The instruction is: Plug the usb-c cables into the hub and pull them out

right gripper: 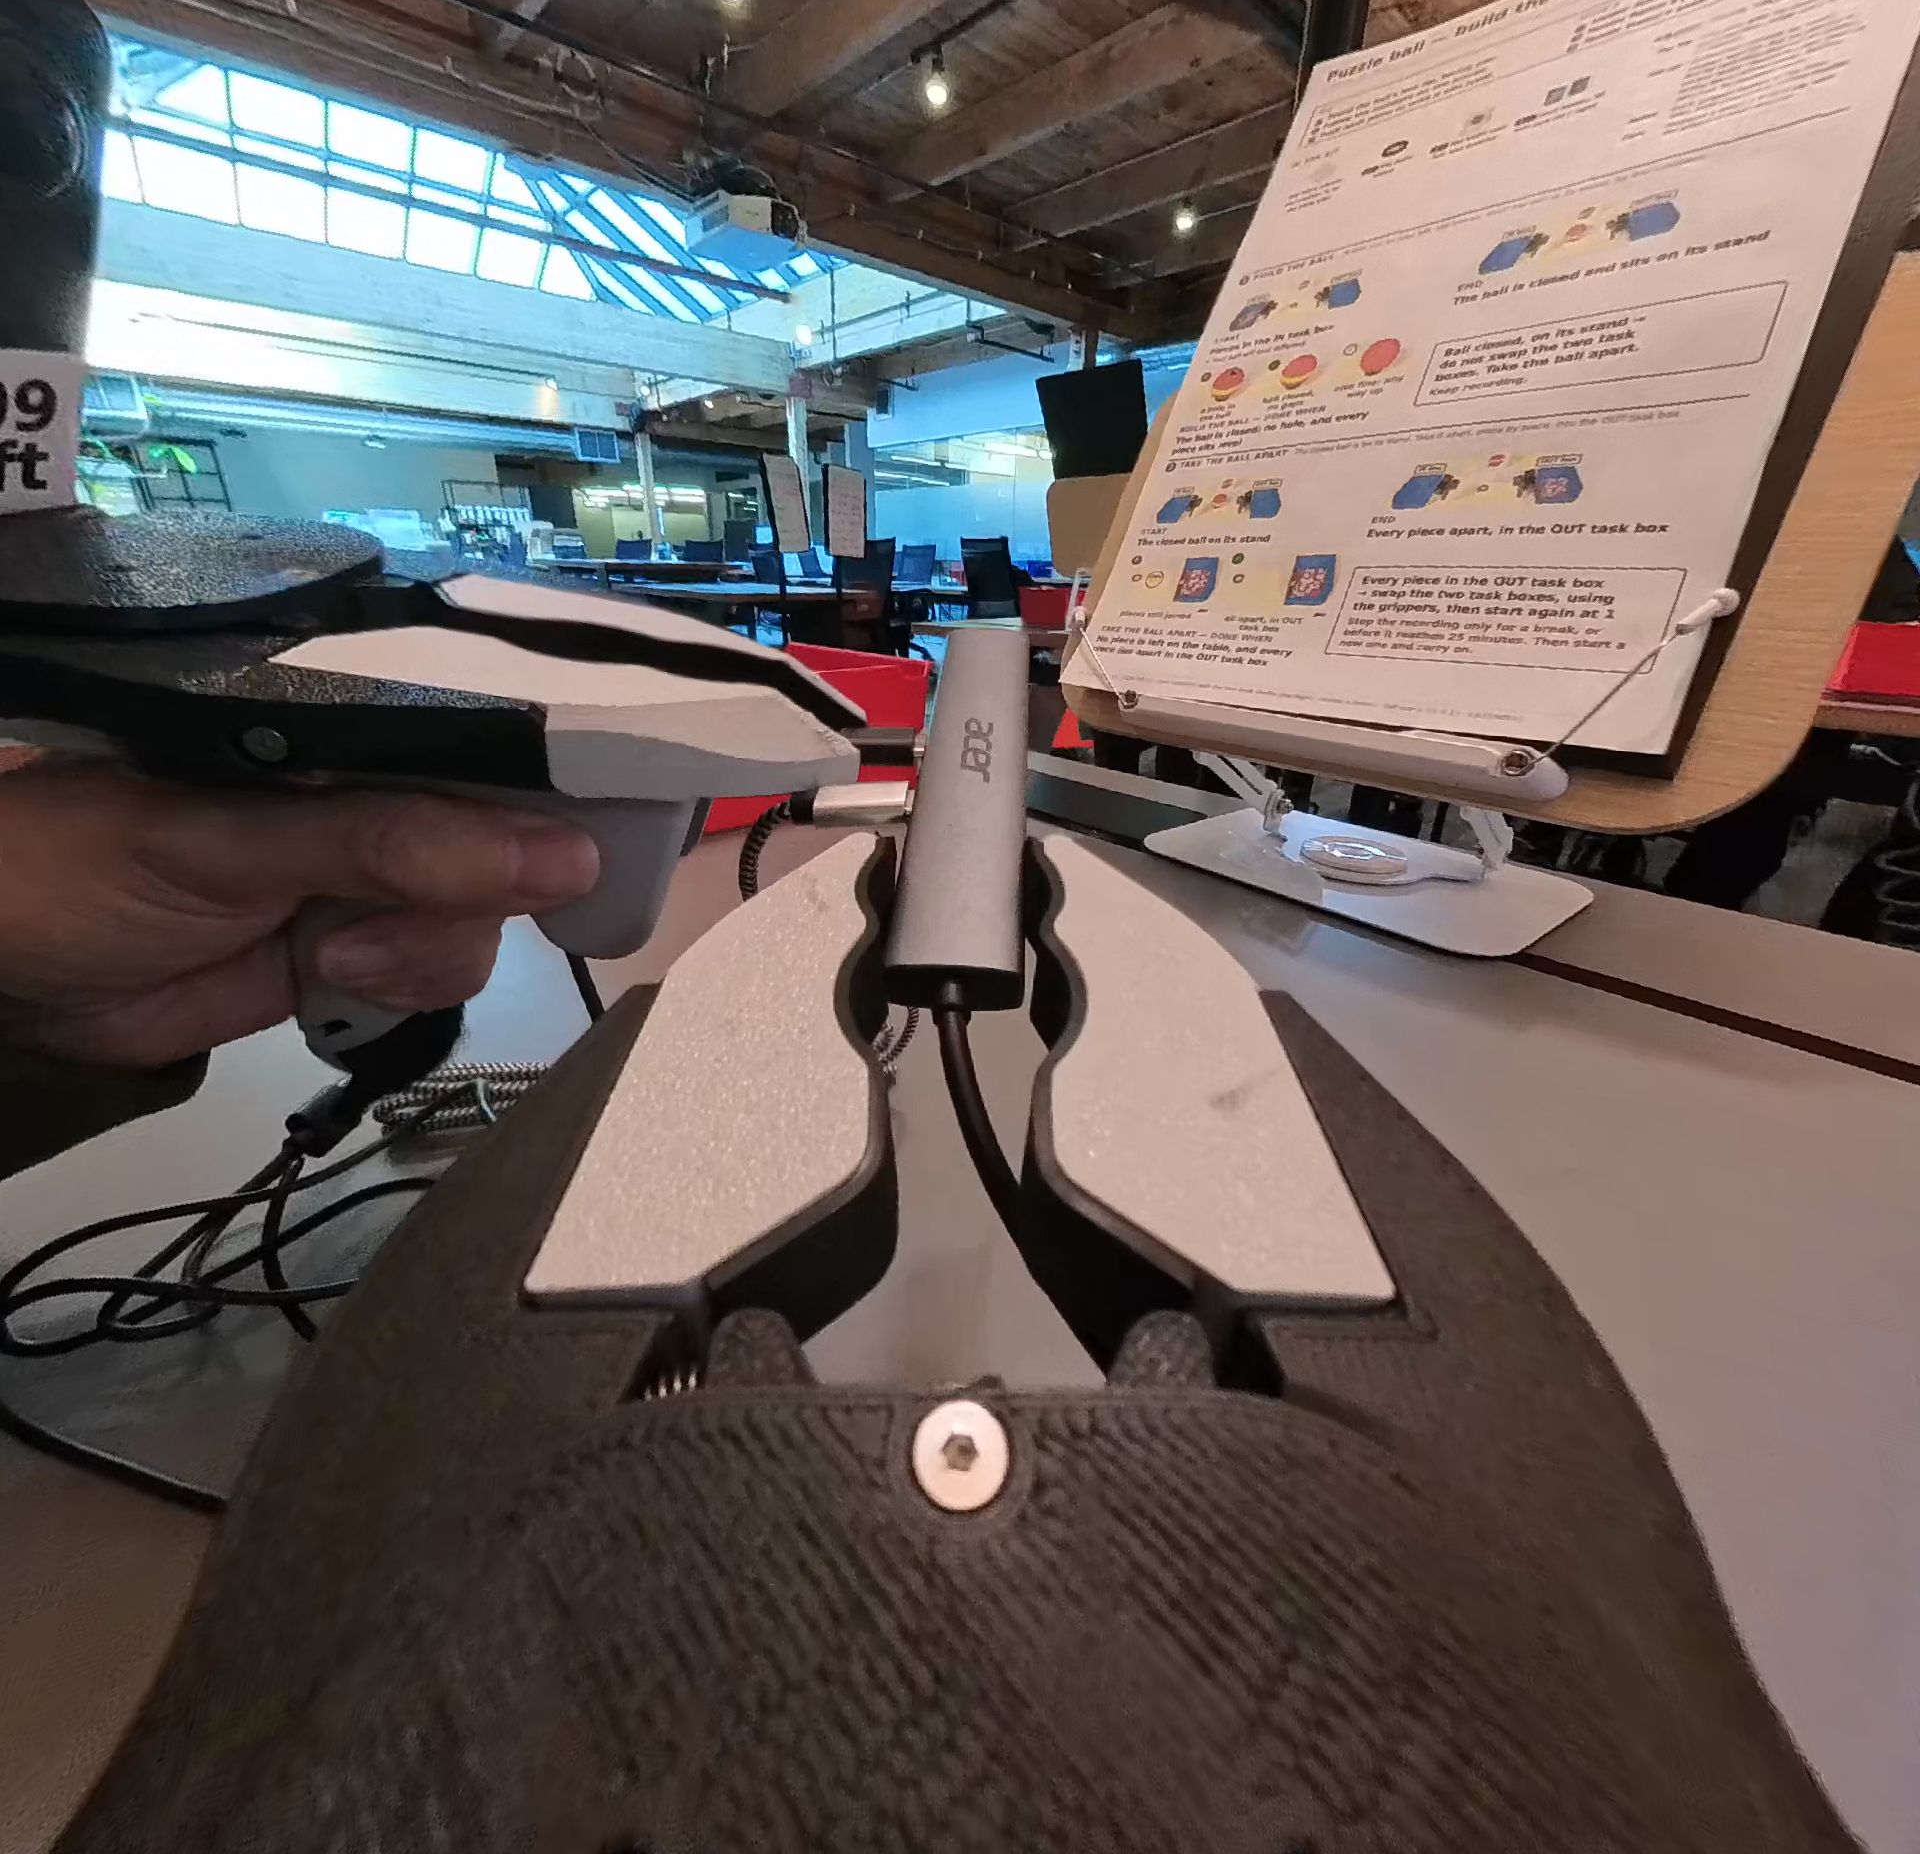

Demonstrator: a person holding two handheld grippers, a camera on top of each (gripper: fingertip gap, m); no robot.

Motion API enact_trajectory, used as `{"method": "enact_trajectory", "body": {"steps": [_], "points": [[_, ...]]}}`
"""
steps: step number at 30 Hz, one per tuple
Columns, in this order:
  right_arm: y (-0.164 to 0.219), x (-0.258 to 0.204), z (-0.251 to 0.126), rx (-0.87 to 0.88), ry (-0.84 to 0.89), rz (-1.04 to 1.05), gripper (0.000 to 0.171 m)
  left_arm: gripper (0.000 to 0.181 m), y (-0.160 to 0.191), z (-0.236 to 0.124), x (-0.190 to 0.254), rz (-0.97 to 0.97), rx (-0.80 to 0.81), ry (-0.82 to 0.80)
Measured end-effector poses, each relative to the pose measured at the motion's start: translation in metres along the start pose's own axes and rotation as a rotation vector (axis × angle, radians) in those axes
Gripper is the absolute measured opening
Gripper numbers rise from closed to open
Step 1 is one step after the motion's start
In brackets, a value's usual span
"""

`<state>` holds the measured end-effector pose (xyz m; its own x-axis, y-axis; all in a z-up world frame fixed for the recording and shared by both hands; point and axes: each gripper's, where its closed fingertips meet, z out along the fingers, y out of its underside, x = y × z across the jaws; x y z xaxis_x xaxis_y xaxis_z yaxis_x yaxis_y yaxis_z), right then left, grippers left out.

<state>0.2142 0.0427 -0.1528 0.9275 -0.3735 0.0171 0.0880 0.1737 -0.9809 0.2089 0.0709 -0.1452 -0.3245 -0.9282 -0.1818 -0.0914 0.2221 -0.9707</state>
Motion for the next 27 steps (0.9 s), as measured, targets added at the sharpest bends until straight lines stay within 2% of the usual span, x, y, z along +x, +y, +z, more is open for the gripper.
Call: {"method": "enact_trajectory", "body": {"steps": [8, 12, 21, 27], "points": [[0.004, -0.003, 0.001, -0.039, -0.018, -0.009, 0.025, 0.009, 0.004, -0.001, -0.002, 0.012, -0.015, -0.002], [0.005, -0.004, 0.000, -0.044, -0.020, -0.038, 0.025, 0.009, 0.013, 0.002, -0.002, 0.009, -0.098, 0.028], [0.003, 0.001, -0.001, -0.025, -0.037, 0.029, 0.025, 0.010, 0.002, 0.004, -0.001, 0.027, 0.040, -0.016], [-0.002, 0.010, -0.004, 0.018, -0.010, 0.084, 0.024, 0.010, -0.004, 0.010, 0.001, 0.041, 0.054, -0.053]]}}
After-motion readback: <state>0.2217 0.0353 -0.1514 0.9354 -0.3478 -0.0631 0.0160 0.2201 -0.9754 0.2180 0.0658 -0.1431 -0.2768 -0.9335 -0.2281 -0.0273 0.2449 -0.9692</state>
